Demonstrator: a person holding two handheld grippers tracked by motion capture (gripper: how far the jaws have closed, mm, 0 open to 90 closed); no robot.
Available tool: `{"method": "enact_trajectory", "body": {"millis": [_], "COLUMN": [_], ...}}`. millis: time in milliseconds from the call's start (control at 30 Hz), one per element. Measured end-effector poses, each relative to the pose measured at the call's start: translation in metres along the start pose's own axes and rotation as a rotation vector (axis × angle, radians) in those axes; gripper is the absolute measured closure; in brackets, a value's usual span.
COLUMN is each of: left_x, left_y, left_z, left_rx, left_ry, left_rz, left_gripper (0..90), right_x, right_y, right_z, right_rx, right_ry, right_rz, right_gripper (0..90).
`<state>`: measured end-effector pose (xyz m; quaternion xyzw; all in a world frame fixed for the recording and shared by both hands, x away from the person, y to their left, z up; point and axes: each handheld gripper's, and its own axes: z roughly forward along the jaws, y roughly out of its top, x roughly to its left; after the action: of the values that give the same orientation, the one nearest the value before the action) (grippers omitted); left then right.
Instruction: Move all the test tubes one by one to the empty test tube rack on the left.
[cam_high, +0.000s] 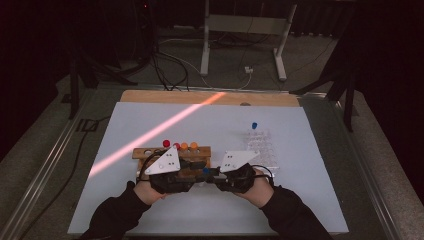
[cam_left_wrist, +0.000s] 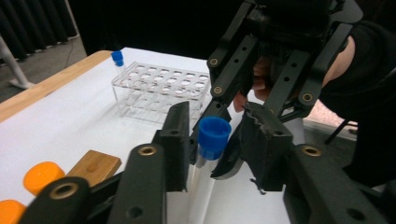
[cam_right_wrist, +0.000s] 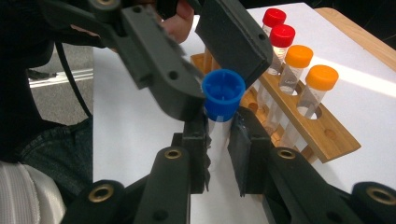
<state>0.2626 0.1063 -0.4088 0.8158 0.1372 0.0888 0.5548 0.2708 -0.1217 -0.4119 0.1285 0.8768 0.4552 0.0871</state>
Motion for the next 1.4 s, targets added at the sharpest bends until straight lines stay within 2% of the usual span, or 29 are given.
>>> {"method": "enact_trajectory", "body": {"millis": [200,500,567,633,800,1033,1100,1233,1300,1400], "left_x": [0.001,0.001,0.001,0.004,0.014,0.028,0.032,0.039,0.043,0.050], "left_y": [0.000,0.002,0.004,0.007,0.014,0.021,0.022,0.023,0.021,0.017], "left_z": [0.001,-0.001,-0.004,-0.009,-0.029,-0.061,-0.070,-0.084,-0.090,-0.096], "left_rx": [0.011,0.017,0.024,0.021,0.007,-0.009,-0.010,-0.019,-0.021,-0.015], "left_ry": [0.002,0.020,0.031,0.047,0.131,0.243,0.284,0.347,0.383,0.428], "left_rz": [-0.004,-0.001,0.012,0.014,0.017,0.011,0.008,0.004,-0.005,-0.018], "left_gripper": [74.3,77.2,77.3,77.3,77.3,77.3,77.3,77.2,77.2,77.3], "right_x": [0.001,-0.001,-0.001,-0.002,-0.010,-0.020,-0.022,-0.024,-0.025,-0.026], "right_y": [0.000,-0.001,0.000,0.000,0.001,0.002,0.003,0.003,0.003,0.003], "right_z": [0.001,0.001,0.000,-0.002,-0.013,-0.021,-0.022,-0.025,-0.026,-0.029], "right_rx": [0.003,-0.007,-0.025,-0.034,-0.094,-0.125,-0.127,-0.125,-0.127,-0.157], "right_ry": [0.006,0.019,0.010,-0.007,-0.055,-0.075,-0.079,-0.099,-0.098,-0.095], "right_rz": [0.001,0.019,0.019,0.020,0.065,0.130,0.141,0.132,0.137,0.157], "right_gripper": [76.7,75.7,65.8,60.0,40.6,15.1,11.4,6.3,0.3,0.0]}}
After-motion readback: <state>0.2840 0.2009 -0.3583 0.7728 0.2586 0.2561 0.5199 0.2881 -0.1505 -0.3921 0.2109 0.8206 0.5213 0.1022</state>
